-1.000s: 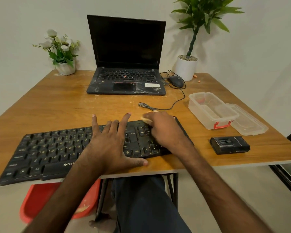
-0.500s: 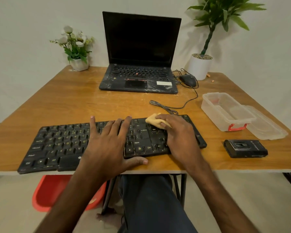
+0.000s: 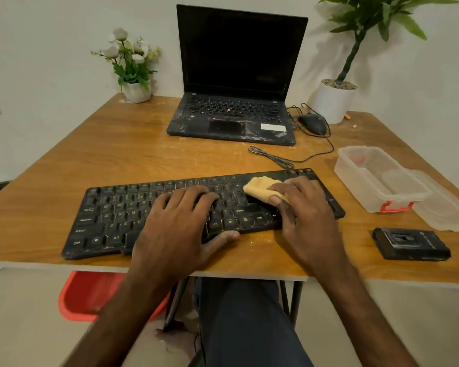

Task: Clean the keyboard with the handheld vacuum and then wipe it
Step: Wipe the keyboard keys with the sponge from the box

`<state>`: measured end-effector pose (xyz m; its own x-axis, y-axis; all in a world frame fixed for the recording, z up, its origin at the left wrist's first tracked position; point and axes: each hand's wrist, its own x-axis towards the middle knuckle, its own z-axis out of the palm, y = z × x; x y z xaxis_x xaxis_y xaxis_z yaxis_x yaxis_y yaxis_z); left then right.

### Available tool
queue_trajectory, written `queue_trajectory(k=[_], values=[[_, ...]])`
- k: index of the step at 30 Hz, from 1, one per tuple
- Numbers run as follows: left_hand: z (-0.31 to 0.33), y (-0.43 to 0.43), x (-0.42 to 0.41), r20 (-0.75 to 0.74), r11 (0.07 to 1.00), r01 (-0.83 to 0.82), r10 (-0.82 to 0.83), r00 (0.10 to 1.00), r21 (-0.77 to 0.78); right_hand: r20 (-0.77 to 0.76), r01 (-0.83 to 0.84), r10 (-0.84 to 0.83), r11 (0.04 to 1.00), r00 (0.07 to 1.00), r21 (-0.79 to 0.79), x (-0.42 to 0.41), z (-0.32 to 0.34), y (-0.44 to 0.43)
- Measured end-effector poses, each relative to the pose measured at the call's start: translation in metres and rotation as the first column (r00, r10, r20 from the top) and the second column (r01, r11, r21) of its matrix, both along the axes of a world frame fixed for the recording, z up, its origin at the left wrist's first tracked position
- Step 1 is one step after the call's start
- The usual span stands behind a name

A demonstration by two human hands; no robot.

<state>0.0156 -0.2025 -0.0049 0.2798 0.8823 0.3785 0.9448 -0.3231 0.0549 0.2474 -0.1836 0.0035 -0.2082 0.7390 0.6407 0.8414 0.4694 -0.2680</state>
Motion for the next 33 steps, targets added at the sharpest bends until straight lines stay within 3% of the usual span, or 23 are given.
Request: queue_trajectory(k=[3, 8, 11, 16, 21, 28, 33], values=[[0.001, -0.002, 0.0, 0.029, 1.0, 0.0, 0.0, 1.0, -0.006, 0.124, 0.002, -0.001, 1.0, 0.992, -0.01, -0.003, -0.003, -0.006], [0.001, 0.0, 0.001, 0.005, 1.0, -0.001, 0.001, 1.0, 0.0, 0.085, -0.138, 0.135, 0.99, 0.987, 0.033, -0.015, -0.008, -0.024], [0.001, 0.0, -0.001, 0.003, 1.0, 0.017, -0.017, 1.0, -0.002, 0.227, -0.263, 0.256, 0.965, 0.94, 0.001, -0.025, -0.005, -0.027], [0.001, 0.0, -0.002, -0.005, 1.0, 0.017, -0.017, 1.0, 0.003, 0.383, -0.279, 0.267, 0.96, 0.884, -0.025, 0.001, 0.005, -0.021], [0.003, -0.001, 0.0, -0.018, 1.0, 0.017, -0.016, 1.0, 0.004, 0.326, -0.176, 0.161, 0.984, 0.931, 0.017, 0.008, 0.009, -0.022], [0.002, -0.001, -0.002, -0.026, 0.999, 0.053, -0.052, 0.998, 0.009, 0.37, -0.296, 0.291, 0.954, 0.882, -0.043, -0.016, 0.001, -0.026], [0.004, -0.002, 0.0, -0.036, 1.0, 0.026, -0.026, 0.999, 0.006, 0.257, -0.169, 0.168, 0.985, 0.952, -0.018, 0.013, 0.001, -0.028]])
